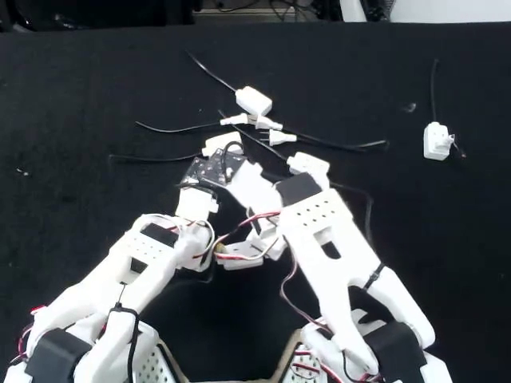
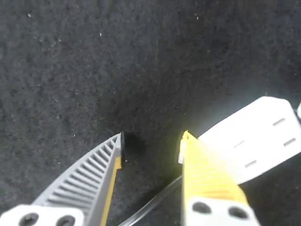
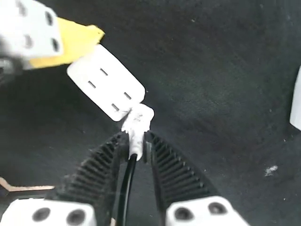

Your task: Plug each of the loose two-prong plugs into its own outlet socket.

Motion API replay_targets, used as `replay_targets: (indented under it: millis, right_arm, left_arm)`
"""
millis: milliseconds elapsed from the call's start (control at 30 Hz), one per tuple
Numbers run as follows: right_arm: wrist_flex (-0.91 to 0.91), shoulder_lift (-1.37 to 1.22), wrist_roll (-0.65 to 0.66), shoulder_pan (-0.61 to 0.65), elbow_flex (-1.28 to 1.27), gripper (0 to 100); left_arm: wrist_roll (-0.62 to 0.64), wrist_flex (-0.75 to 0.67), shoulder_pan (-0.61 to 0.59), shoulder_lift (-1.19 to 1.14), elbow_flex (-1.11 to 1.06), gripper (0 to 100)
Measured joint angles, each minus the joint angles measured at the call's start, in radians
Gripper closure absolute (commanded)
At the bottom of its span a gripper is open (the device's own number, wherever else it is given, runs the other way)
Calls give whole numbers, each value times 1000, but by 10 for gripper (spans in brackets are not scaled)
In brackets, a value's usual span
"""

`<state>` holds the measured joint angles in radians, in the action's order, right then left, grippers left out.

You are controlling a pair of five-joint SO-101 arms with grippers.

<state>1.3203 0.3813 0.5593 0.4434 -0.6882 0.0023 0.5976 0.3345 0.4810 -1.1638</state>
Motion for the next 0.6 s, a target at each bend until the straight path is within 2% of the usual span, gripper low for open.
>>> replay_targets:
  millis: [600]
  right_arm:
    - [6, 9, 18, -20, 6, 988]
  left_arm:
    - [0, 0, -2, 0, 0, 801]
